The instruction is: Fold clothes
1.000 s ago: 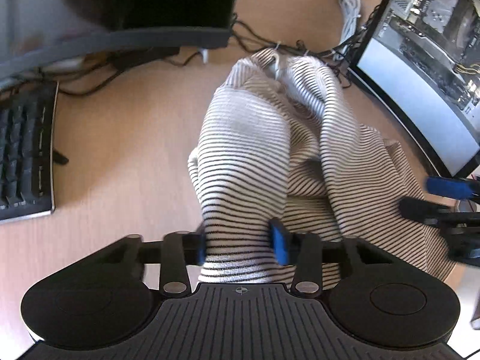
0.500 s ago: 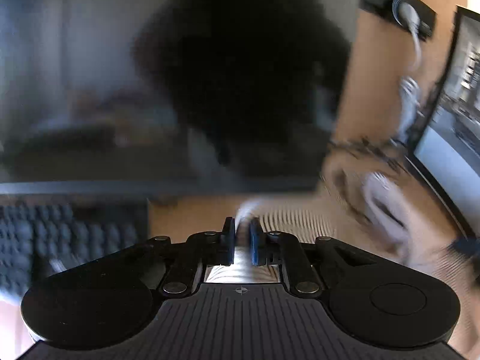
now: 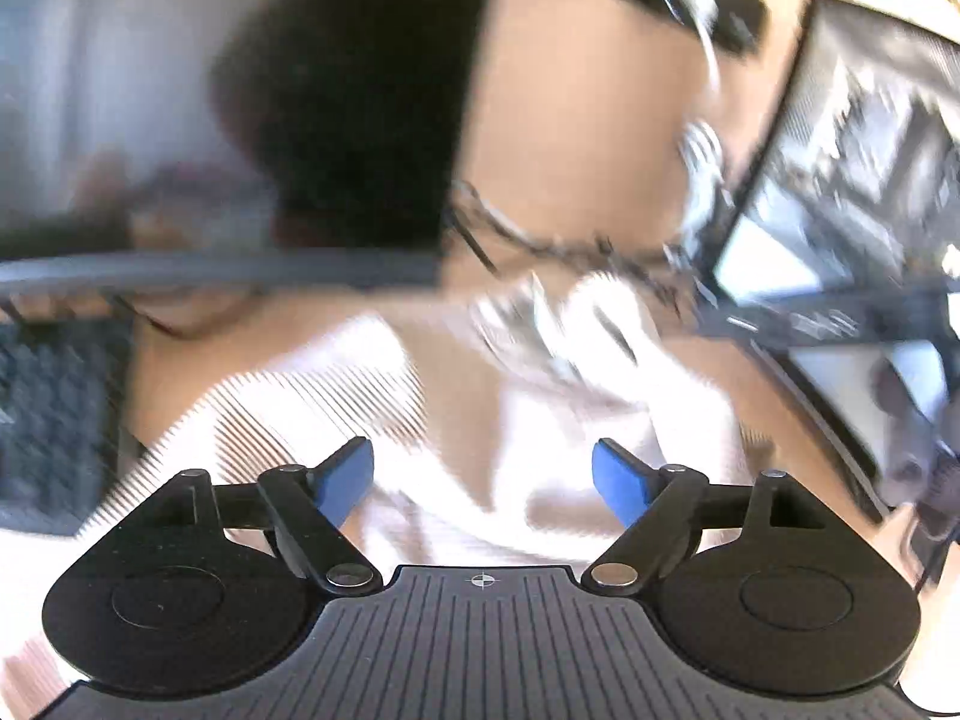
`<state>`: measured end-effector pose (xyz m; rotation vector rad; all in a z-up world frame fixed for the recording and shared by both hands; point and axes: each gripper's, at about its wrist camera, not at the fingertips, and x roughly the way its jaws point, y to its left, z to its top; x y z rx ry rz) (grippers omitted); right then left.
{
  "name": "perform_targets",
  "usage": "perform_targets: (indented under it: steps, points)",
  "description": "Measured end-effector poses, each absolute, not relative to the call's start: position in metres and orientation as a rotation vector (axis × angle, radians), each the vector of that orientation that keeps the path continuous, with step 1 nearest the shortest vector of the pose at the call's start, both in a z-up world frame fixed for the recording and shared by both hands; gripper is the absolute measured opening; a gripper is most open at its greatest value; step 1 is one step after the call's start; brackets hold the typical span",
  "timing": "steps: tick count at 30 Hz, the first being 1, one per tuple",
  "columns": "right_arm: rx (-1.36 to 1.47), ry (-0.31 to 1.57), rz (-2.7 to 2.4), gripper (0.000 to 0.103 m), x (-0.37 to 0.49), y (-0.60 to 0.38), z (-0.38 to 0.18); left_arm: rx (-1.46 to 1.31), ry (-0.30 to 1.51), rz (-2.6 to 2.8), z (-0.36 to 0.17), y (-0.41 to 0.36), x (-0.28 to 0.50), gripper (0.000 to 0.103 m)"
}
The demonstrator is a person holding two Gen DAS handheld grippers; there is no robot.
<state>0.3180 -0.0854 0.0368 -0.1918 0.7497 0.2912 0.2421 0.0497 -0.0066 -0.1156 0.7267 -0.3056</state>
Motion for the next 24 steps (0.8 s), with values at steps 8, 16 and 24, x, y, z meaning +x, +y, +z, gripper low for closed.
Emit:
perform_targets:
  steps: [8,16,24]
  points:
    - [-0.605,0.808,0.397,0.008,0.314,-0.063,-0.007,-0.169,0.687,-0.401,-0.047,0.039,0.234,0.097]
    - [-1.067,0.651,0.192,0.005,0.354,-0.120,0.009,-0.168,0.642,-0.285,-0.047,0.052,0.211,0.097]
    - [-0.866,0.665,0.213,0.017,0.368,-0.118,0.024,-0.281,0.709,-0.157,-0.041,0.089,0.184,0.099]
